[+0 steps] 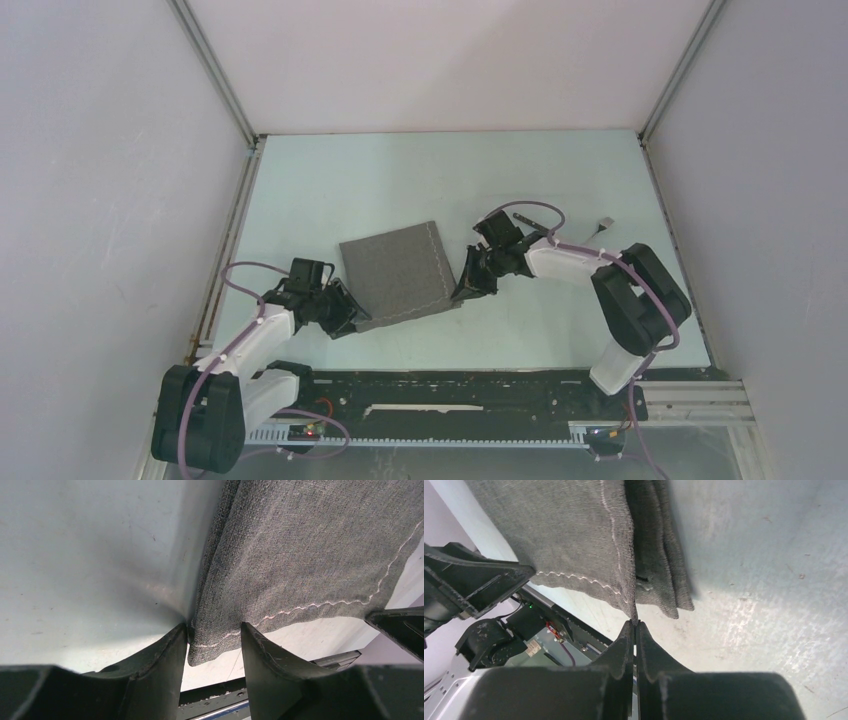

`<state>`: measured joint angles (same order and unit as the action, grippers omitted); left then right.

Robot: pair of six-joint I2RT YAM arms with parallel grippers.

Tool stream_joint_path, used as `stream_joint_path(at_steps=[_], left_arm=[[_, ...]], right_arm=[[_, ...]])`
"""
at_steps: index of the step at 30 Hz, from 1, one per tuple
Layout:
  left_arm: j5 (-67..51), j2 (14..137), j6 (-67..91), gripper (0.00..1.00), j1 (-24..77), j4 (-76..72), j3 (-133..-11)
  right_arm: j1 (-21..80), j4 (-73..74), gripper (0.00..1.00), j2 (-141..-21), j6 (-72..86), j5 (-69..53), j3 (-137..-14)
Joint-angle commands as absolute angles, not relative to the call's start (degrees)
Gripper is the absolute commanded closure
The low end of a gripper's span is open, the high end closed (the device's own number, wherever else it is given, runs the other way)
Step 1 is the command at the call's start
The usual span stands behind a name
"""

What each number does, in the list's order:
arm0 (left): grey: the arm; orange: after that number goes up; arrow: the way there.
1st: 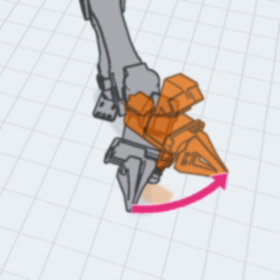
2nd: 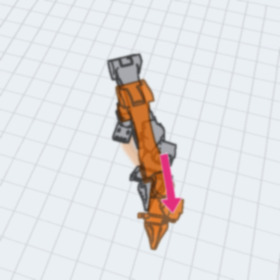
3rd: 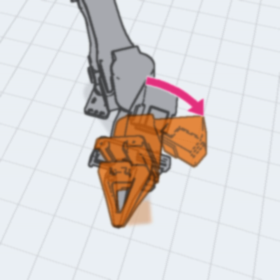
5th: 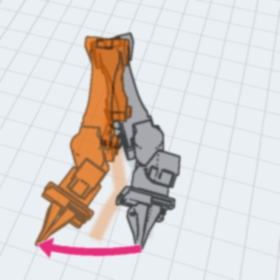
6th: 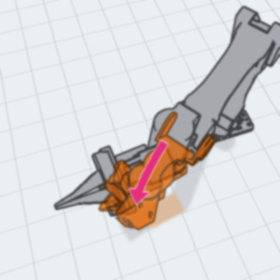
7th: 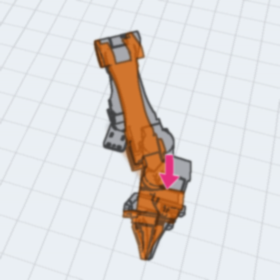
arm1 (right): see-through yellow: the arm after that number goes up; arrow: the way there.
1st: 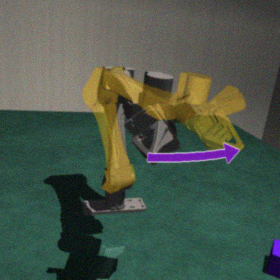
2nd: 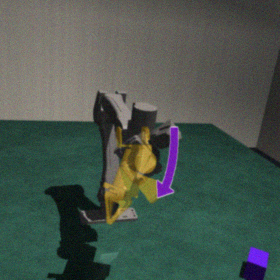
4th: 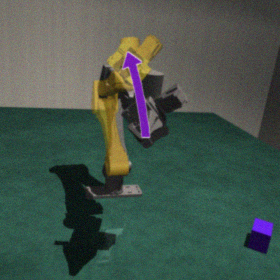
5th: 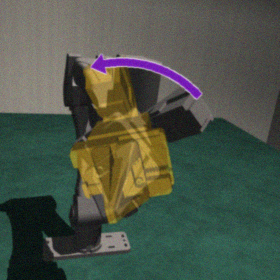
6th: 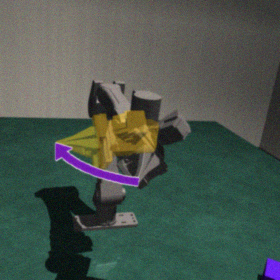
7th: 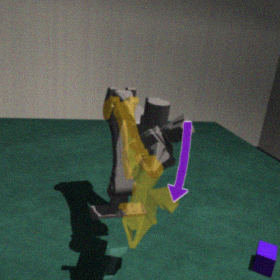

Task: Fold the napkin into a case and place the utensils inside
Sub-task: Pick up the top corner of the square-folded napkin from the center of the board.

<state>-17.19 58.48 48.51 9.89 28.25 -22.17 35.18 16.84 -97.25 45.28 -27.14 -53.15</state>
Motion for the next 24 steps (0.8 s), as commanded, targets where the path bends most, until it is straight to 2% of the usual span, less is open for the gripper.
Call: stream_joint_path(at_steps=[1, 8, 13, 18, 24], left_arm=[[-15.7, 57.8, 48.2, 0.47, 10.2, 27.8, -22.0], [-15.4, 57.1, 48.5, 0.47, 10.2, 28.3, -22.1], [-15.4, 56.5, 49.3, 0.52, 10.2, 28.9, -21.7], [-16.6, 53.4, 51.9, 0.46, 10.3, 31.5, -21.6], [-14.0, 46.7, 54.0, 0.47, 10.4, 37.0, -22.9]], right_arm=[[35.9, 19.4, 0.99, -93.4, 44.1, -26.2, -56.6], [35.9, 16.9, 1.0, -96.2, 44.4, -28.0, -57.8], [36.2, 14.3, 1.0, -100.0, 44.2, -29.6, -60.0], [37.5, 13.6, 1.0, -103.9, 43.8, -30.6, -64.0], [39.6, 12.5, 1.0, -109.2, 43.7, -32.4, -71.0]])
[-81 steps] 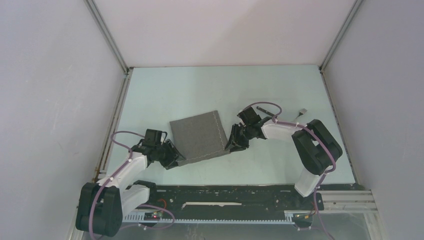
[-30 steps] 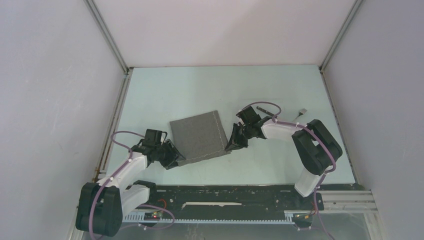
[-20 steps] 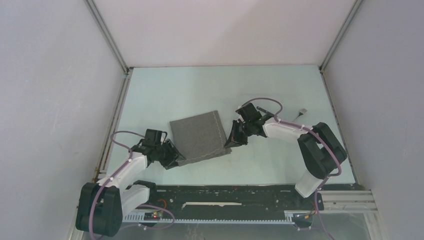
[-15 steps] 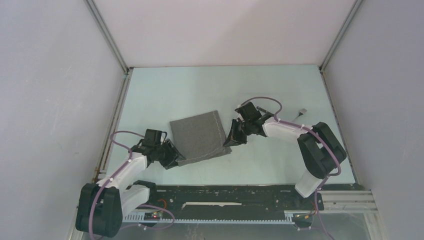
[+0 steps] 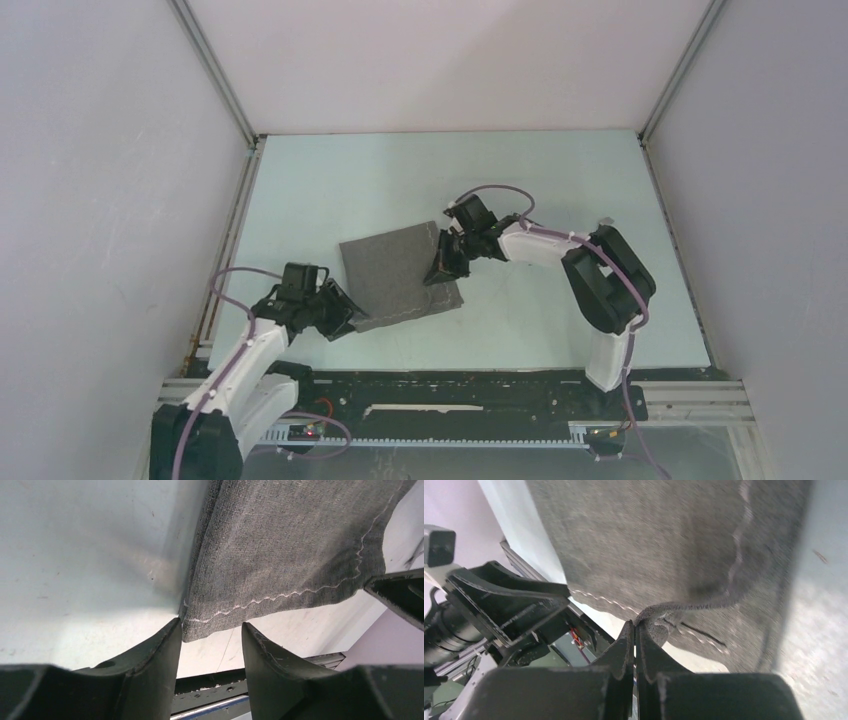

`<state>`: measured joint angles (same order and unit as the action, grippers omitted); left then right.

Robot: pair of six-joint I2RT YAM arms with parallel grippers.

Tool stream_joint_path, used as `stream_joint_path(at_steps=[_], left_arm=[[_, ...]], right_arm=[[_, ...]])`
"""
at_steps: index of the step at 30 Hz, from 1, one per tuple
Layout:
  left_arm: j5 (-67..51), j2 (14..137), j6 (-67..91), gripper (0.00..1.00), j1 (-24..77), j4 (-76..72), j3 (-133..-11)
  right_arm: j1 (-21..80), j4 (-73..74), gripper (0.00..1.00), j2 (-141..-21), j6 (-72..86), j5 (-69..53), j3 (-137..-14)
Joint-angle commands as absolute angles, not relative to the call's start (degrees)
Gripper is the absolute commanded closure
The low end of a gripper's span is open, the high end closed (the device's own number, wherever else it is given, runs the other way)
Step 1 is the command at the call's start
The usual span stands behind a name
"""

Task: Fold the napkin into a case and place the utensils inside
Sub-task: Pick up the top corner of the square-folded napkin from the center of the board, then fold the top corner of the square-folded napkin at the center of the board.

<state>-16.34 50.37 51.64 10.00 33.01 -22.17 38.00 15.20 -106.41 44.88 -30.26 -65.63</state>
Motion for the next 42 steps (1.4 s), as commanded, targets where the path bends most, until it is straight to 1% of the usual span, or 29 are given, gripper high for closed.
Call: stream_joint_path(at_steps=[1, 2, 3, 4, 5, 14, 17, 20, 26, 31, 42], left_arm=[[-13.8, 46.3, 54.1, 0.49, 10.4, 37.0, -22.7], [-13.8, 46.4, 54.2, 0.52, 10.4, 36.6, -22.4], [-14.1, 46.9, 54.3, 0.61, 10.4, 36.1, -22.1], [-14.2, 47.5, 54.2, 0.66, 10.4, 35.6, -21.8], [-13.9, 48.2, 54.2, 0.69, 10.4, 35.4, -21.8], [-14.0, 51.3, 54.0, 0.74, 11.6, 34.0, -20.8], [-14.0, 50.9, 54.4, 0.73, 11.7, 35.6, -21.5], [-13.3, 49.2, 53.8, 0.7, 11.7, 40.0, -25.0], [-7.4, 44.1, 50.7, 0.58, 10.5, 46.5, -32.2], [-3.7, 42.4, 47.9, 0.57, 8.2, 50.3, -35.5], [-3.1, 40.3, 47.4, 0.55, 7.5, 51.4, -36.4]], right_arm=[[40.0, 12.1, 1.0, -111.1, 43.8, -32.9, -72.3], [40.3, 11.9, 1.0, -112.1, 44.0, -33.4, -74.0], [40.8, 11.3, 1.0, -113.6, 44.1, -34.0, -75.5], [41.2, 10.6, 1.0, -115.5, 44.3, -34.5, -77.0], [41.7, 10.0, 1.0, -116.9, 44.5, -35.1, -78.5], [45.2, 4.8, 1.0, -129.7, 46.8, -38.7, -95.0], [45.9, 4.3, 1.0, -133.9, 47.7, -38.8, -101.1], [45.5, 3.8, 1.0, -136.8, 48.0, -38.0, -105.1], [44.6, 0.7, 1.0, -141.4, 50.0, -38.4, -109.6], [44.4, -2.0, 1.0, -143.3, 51.5, -37.5, -111.5], [44.3, -0.3, 1.0, -148.1, 52.4, -36.1, -119.1]])
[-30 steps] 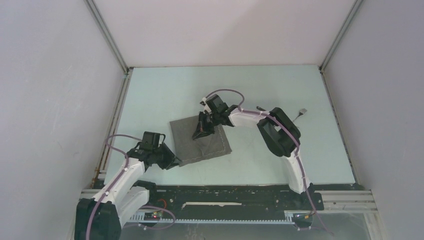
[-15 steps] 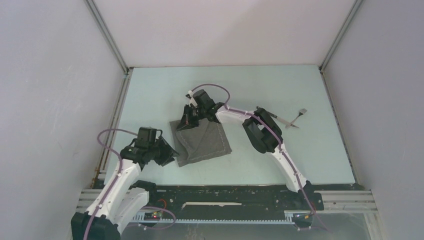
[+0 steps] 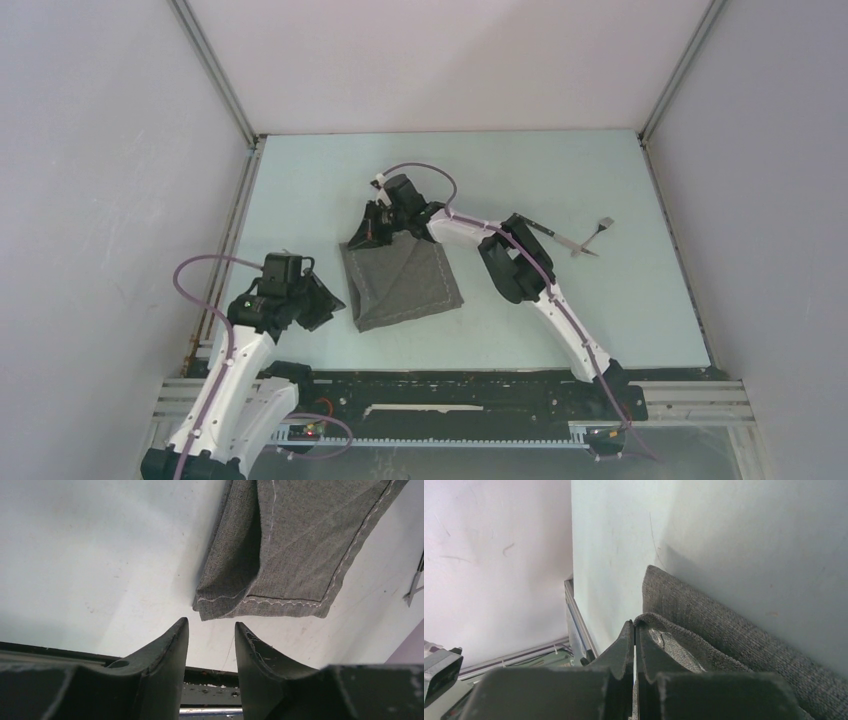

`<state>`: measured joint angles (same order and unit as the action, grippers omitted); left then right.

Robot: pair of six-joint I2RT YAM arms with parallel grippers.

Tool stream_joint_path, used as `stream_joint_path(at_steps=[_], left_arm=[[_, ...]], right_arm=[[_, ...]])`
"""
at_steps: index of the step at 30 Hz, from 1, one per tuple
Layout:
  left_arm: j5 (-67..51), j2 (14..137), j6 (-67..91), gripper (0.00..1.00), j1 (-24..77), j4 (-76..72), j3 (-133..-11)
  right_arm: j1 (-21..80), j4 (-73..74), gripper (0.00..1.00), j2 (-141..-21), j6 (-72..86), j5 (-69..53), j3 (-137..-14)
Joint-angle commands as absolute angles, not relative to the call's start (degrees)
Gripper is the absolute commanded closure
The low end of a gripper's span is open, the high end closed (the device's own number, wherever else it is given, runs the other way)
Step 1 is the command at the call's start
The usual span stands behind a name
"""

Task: Fold the napkin into a case and place the utensils inside
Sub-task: Fold the top corner of the square-folded napkin at the center of the board.

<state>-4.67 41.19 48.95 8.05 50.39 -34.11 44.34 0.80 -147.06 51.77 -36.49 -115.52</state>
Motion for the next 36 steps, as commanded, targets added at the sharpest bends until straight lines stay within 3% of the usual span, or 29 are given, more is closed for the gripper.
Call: stream_joint_path(at_steps=[1, 11, 20, 26, 29, 36], left_arm=[[-2.9, 40.1, 47.3, 0.55, 7.4, 51.6, -36.6], [-2.3, 39.5, 46.7, 0.54, 7.2, 52.1, -37.4], [-6.4, 44.1, 47.0, 0.52, 6.6, 46.1, -37.8], [-18.1, 55.4, 48.2, 0.54, 4.4, 31.8, -39.8], [-23.1, 65.3, 48.4, 0.59, 4.2, 26.6, -45.3], [-27.4, 89.7, 46.2, 0.89, 3.8, 24.5, -58.6]], right_arm=[[44.3, 0.6, 1.0, -148.6, 52.2, -36.0, -119.7], [44.1, 3.8, 0.96, -151.0, 51.9, -36.1, -123.3], [43.0, 9.8, 0.46, -148.7, 52.2, -39.5, -129.6], [40.4, 10.5, 0.2, -131.6, 46.0, -40.9, -113.6], [37.0, -1.0, 0.15, -125.2, 46.9, -43.5, -99.1], [32.5, -9.1, 0.1, -130.3, 49.6, -50.6, -97.6]])
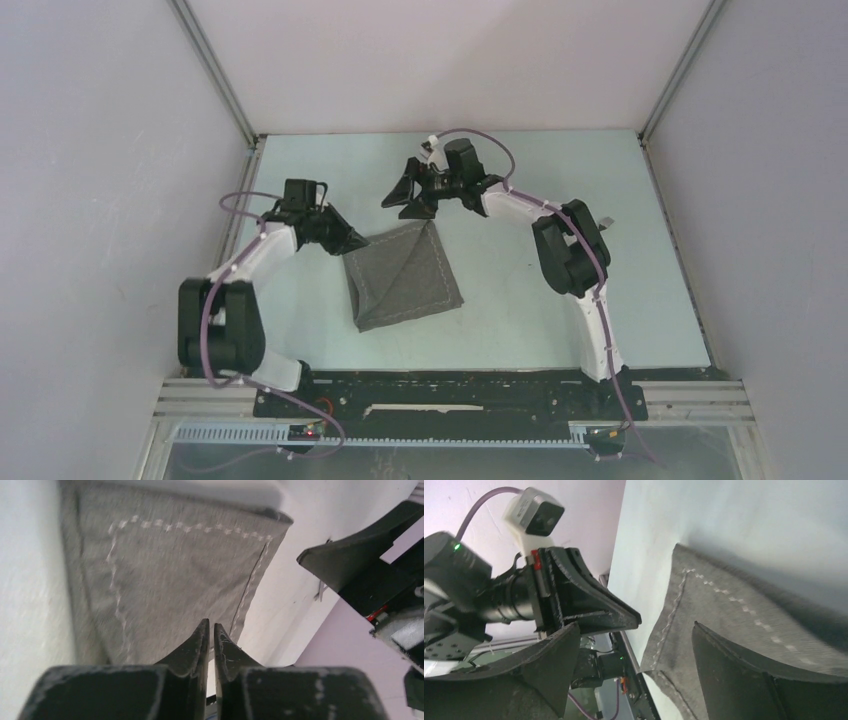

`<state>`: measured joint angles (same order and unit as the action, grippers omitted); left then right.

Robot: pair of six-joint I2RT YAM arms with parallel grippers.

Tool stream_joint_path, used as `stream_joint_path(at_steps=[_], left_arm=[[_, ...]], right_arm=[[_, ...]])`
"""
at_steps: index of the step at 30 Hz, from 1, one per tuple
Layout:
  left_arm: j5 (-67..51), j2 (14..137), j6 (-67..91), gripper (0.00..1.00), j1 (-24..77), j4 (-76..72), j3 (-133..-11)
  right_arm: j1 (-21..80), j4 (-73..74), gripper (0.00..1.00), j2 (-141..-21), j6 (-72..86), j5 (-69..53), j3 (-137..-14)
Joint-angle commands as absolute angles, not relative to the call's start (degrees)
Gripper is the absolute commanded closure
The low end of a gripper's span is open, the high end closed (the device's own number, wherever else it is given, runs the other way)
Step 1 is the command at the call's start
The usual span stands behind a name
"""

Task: Fold the napkin into a case and place the utensils inside
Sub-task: Fold the top corner of the square-folded napkin at the center of the board, then smooth out the top corner of the smaller-rectangle-folded napkin at the center of the board.

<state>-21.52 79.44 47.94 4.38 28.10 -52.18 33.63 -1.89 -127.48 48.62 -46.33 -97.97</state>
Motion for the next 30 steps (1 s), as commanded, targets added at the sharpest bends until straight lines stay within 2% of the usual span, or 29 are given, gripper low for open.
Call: stream_joint_path(at_steps=[1, 4, 13, 30], left_arm=[[-27.0, 92.5, 45.1, 0.92, 3.8, 25.5, -60.7], [-23.0, 97.9, 43.2, 1.0, 2.9, 27.9, -63.7], [-20.2, 101.7, 41.6, 1.0, -2.2, 27.9, -61.9], [-18.4, 105.2, 43.8, 1.0, -4.6, 29.6, -60.3]], right_arm=[[32.5, -10.3, 0.09, -131.2, 50.3, -50.9, -98.0], [32.5, -12.9, 0.09, -133.4, 52.0, -51.5, -98.6], [31.5, -14.9, 0.07, -137.6, 53.9, -51.0, -99.1], [29.5, -15.1, 0.07, -142.0, 52.9, -50.2, -100.2]])
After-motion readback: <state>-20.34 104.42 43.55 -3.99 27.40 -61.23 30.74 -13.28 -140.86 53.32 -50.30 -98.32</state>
